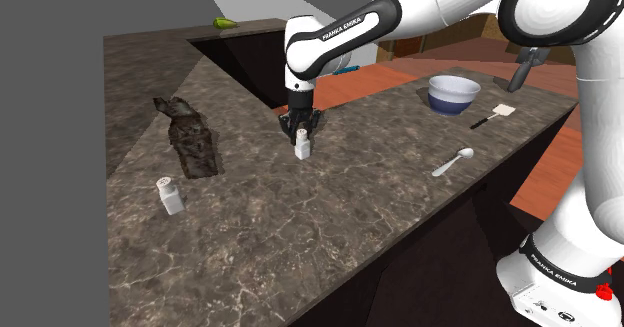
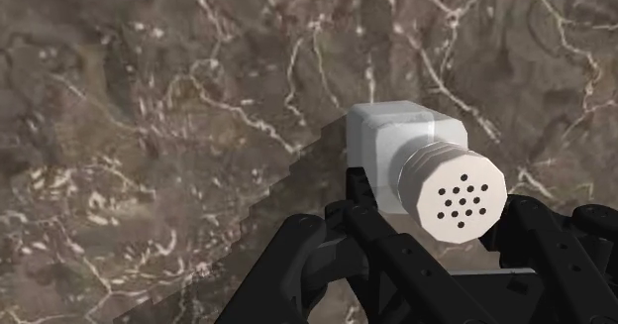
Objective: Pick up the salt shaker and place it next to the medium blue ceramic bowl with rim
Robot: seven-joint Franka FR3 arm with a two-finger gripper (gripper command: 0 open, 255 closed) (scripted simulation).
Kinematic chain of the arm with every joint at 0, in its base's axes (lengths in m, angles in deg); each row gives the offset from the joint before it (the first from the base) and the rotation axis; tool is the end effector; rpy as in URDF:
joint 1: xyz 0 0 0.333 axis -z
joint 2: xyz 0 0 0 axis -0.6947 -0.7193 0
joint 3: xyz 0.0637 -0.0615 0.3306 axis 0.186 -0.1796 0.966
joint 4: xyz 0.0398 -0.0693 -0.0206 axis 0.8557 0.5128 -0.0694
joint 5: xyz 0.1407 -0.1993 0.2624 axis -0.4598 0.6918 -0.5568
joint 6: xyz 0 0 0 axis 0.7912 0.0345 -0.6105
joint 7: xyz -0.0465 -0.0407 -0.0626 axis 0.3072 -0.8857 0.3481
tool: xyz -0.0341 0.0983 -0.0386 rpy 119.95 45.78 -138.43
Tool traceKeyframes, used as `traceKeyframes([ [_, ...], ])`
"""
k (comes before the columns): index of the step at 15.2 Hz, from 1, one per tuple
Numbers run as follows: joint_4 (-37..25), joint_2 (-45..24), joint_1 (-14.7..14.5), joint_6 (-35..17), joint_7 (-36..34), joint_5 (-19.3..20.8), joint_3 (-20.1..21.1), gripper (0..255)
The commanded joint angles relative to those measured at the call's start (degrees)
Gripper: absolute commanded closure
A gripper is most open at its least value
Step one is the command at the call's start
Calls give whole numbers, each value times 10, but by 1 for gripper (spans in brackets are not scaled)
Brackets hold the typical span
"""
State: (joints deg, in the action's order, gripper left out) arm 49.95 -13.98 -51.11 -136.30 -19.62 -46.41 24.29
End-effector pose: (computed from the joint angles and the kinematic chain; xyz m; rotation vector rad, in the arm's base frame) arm 0.6404 0.1694 0.3747 -3.0207 0.1626 0.1247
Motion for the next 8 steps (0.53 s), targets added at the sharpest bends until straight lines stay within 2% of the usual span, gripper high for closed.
traceKeyframes([
  [1,0,0,0,0,0,0,0,255],
  [8,-6,6,0,12,-1,0,0,255],
])
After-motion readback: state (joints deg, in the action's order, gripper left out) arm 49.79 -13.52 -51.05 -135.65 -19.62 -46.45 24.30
